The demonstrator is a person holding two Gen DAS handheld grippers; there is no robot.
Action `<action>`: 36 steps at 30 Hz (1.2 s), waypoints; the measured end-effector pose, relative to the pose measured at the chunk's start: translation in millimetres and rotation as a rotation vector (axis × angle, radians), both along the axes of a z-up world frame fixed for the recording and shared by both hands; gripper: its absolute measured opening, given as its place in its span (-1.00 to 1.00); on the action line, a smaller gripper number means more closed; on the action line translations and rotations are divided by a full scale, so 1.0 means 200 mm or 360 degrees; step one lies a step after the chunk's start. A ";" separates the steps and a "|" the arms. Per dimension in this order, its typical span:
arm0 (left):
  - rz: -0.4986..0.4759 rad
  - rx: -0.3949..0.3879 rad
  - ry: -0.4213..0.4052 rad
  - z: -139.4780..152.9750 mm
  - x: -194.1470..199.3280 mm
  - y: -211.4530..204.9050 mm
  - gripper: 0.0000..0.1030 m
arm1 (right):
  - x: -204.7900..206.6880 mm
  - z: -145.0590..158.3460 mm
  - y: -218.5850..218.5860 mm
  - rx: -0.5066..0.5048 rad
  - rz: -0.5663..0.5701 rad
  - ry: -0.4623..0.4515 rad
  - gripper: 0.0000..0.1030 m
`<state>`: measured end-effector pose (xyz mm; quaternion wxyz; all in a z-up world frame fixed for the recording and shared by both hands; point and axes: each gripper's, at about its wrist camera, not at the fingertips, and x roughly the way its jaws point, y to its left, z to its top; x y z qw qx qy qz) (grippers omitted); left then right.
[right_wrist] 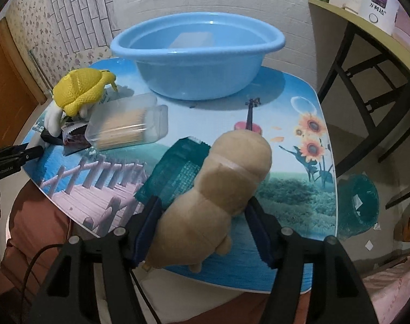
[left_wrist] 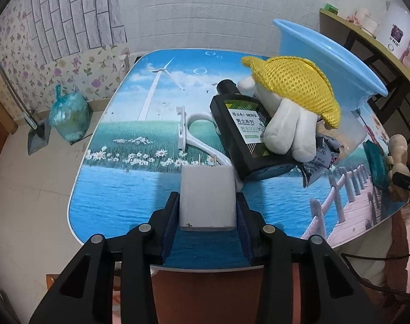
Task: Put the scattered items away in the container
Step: 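Grasp the white charger with the left gripper while the right grasps the beige plush doll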
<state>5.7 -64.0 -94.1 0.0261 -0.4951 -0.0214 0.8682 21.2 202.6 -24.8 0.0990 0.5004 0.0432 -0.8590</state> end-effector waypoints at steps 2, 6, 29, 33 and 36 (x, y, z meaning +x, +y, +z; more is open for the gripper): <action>0.0004 -0.0013 0.0005 0.00 -0.01 0.01 -0.19 | 0.00 0.00 0.00 0.0004 -0.0015 -0.0005 0.24; 0.0022 -0.0006 0.0008 -0.01 -0.02 0.01 0.38 | -0.02 -0.02 0.01 0.0000 -0.0050 -0.0006 0.29; 0.0071 -0.0069 0.0126 -0.07 -0.02 0.04 1.00 | -0.01 -0.16 0.09 -0.0068 -0.0297 0.0063 1.00; 0.0032 -0.0068 0.0171 -0.05 0.00 0.05 0.38 | -0.01 -0.16 0.10 -0.0036 -0.0304 0.0030 1.00; -0.0002 -0.0068 0.0187 -0.03 0.01 0.05 -0.10 | 0.01 -0.13 0.13 -0.0084 -0.0315 0.0076 0.56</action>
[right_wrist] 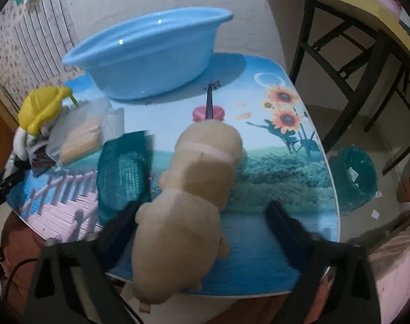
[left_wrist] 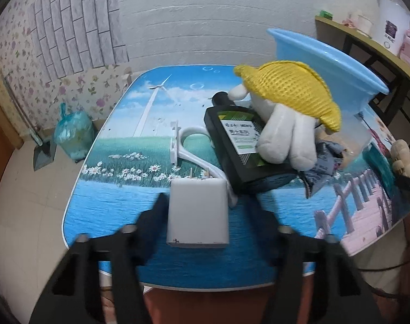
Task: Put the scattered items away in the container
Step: 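Grasp the white charger with the left gripper while the right grasps the beige plush doll, then carry the charger and plush doll over the blue basin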
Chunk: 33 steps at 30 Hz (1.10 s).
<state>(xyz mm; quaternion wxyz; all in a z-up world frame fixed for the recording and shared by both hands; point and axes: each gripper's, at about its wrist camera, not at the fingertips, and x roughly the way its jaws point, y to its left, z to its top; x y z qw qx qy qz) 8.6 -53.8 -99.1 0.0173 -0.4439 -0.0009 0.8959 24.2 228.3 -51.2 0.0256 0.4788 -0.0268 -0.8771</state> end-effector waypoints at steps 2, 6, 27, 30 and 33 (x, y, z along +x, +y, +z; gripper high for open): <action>0.0002 -0.0010 0.0000 0.00 0.01 0.00 -0.12 | 0.01 0.01 0.00 -0.0039 0.0040 0.0024 0.04; 0.0020 0.0009 0.0008 0.02 0.02 -0.01 -0.28 | 0.02 0.02 0.01 -0.0071 0.0063 0.0047 -0.06; -0.0021 0.0063 0.0300 0.49 0.02 0.05 -0.27 | 0.03 0.37 0.01 -0.0227 0.0147 0.0408 -0.08; -0.0068 0.0102 0.0325 0.55 -0.03 0.12 -0.27 | 0.01 0.43 -0.01 -0.0298 0.0171 0.0446 -0.08; -0.0133 0.0123 0.0354 0.60 -0.08 0.23 -0.27 | -0.01 0.49 -0.06 -0.0254 0.0235 0.0501 -0.08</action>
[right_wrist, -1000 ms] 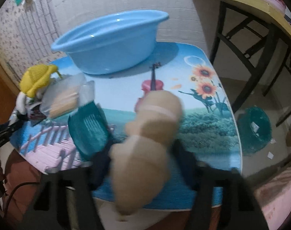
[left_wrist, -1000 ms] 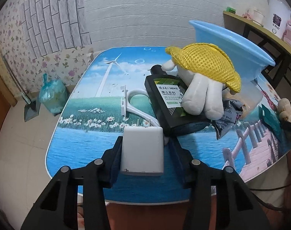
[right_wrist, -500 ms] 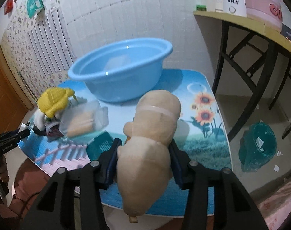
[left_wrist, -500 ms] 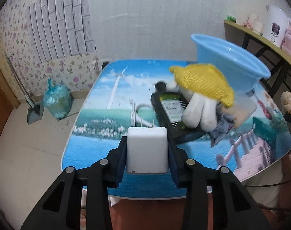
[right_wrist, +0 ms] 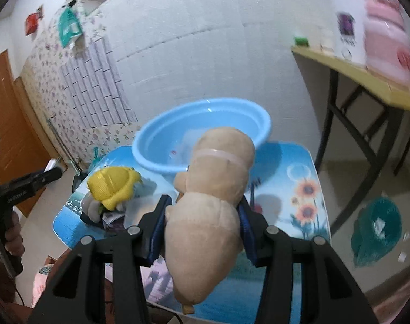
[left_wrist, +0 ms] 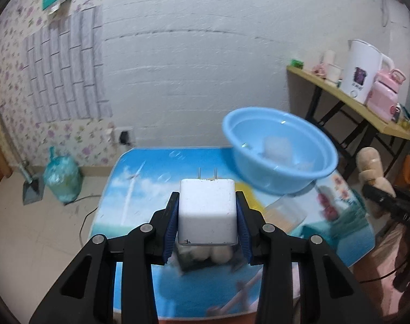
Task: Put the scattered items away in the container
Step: 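Carry the charger and plush doll over the blue basin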
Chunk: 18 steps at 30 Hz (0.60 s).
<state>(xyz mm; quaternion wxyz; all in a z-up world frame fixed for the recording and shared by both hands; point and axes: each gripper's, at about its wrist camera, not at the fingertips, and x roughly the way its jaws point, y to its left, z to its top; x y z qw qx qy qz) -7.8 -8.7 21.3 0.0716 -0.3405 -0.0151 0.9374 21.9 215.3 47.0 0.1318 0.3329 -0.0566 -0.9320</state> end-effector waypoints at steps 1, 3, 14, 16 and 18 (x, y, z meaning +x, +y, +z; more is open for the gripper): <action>-0.0030 0.0006 0.0008 0.02 -0.03 0.04 -0.27 | -0.01 0.01 -0.01 -0.0001 0.0014 0.0008 -0.08; -0.0076 0.0021 0.0018 0.05 -0.07 0.11 -0.27 | -0.03 0.03 -0.02 -0.0021 0.0041 0.0025 -0.08; -0.0253 -0.0017 0.0008 0.07 -0.35 0.45 -0.27 | -0.24 0.07 -0.02 -0.0078 0.0121 0.0075 -0.08; -0.0254 -0.0042 -0.0003 0.05 -0.40 0.48 -0.27 | -0.28 0.05 -0.02 -0.0070 0.0130 0.0065 -0.08; -0.0264 -0.0031 -0.0029 0.03 -0.45 0.52 -0.27 | -0.32 0.03 -0.02 -0.0070 0.0145 0.0053 -0.08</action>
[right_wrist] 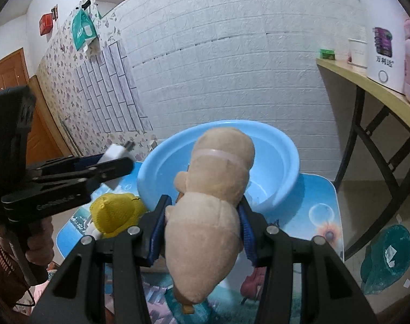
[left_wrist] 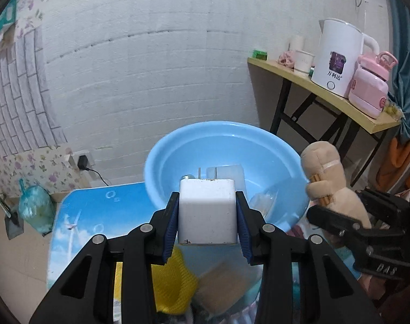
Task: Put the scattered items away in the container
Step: 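Carry the charger and plush doll over the blue basin, then open the left gripper over the basin while the right releases the doll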
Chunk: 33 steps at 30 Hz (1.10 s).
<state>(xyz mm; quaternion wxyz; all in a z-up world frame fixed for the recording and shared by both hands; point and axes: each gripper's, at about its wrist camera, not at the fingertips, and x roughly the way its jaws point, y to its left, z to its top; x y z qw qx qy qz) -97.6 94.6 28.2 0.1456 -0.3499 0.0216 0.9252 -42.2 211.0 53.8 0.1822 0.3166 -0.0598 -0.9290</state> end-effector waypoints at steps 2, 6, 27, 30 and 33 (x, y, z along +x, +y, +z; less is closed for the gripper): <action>-0.0003 0.0000 -0.0020 -0.02 -0.04 0.02 -0.27 | -0.03 -0.01 0.00 -0.0007 0.0009 -0.0009 -0.08; -0.0021 -0.0044 -0.0048 -0.07 -0.10 0.07 -0.27 | -0.10 -0.05 0.00 -0.0010 0.0029 -0.0033 -0.08; -0.0019 -0.0091 -0.0174 -0.18 -0.14 0.09 -0.16 | -0.22 -0.12 -0.02 -0.0022 -0.0041 -0.0091 0.15; -0.0007 -0.0080 -0.0168 -0.17 -0.11 0.07 -0.16 | -0.20 -0.11 -0.03 -0.0002 -0.0035 -0.0082 0.17; 0.0010 -0.0076 -0.0160 -0.16 -0.08 0.03 -0.13 | -0.17 -0.11 -0.03 0.0007 -0.0037 -0.0094 0.17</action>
